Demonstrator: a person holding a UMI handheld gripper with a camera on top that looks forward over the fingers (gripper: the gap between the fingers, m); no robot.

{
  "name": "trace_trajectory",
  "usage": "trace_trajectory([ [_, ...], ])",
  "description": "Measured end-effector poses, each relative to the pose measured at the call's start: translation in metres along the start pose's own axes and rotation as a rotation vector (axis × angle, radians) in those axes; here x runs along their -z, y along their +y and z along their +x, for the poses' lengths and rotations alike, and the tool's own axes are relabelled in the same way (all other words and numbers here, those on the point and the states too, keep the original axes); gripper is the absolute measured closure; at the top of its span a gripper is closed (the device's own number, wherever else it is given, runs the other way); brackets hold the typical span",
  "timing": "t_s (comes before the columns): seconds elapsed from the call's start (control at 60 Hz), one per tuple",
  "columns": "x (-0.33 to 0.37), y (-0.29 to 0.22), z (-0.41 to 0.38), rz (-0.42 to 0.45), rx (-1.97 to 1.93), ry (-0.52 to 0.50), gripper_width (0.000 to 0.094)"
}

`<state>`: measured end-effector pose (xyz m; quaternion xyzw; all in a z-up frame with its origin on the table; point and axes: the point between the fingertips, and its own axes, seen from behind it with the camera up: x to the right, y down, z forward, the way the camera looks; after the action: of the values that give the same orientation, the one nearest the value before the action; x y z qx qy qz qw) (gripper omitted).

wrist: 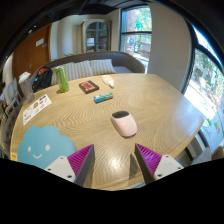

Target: Arrange mouse

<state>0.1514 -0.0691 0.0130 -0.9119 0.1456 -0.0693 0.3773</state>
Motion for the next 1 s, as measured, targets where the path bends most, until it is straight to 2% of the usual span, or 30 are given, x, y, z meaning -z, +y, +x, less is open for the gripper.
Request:
trace_trajectory([
  [0.083,-0.030,-0.017,0.027,0.006,-0.006,-0.003,0.0102],
  [0.2,-0.069,-0.024,0.038,-0.009,0.053,-0.059,0.0097],
  [0.233,-0.077,-0.037,0.036,0.028,0.047,-0.087,0.0108],
  [0.35,-0.097,-0.056,0.047,0.054,0.021,-0.099,0.0113],
  [0.433,-0.104,-0.065,0.047,0.100,0.032,-0.106,0.0184],
  [0.483,-0.110,-0.069,0.044,0.138,0.032,-0.113,0.0284],
  [0.517,-0.111,-0.069,0.041,0.154,0.039,-0.121,0.0392],
  [0.617,-0.112,-0.068,0.042,0.124,0.033,-0.106,0.0424],
  [0.85,-0.102,-0.068,0.037,-0.029,-0.031,-0.051,0.0553],
  [1.0,-0.032,-0.102,-0.034,0.088,0.004,-0.064,0.0561],
])
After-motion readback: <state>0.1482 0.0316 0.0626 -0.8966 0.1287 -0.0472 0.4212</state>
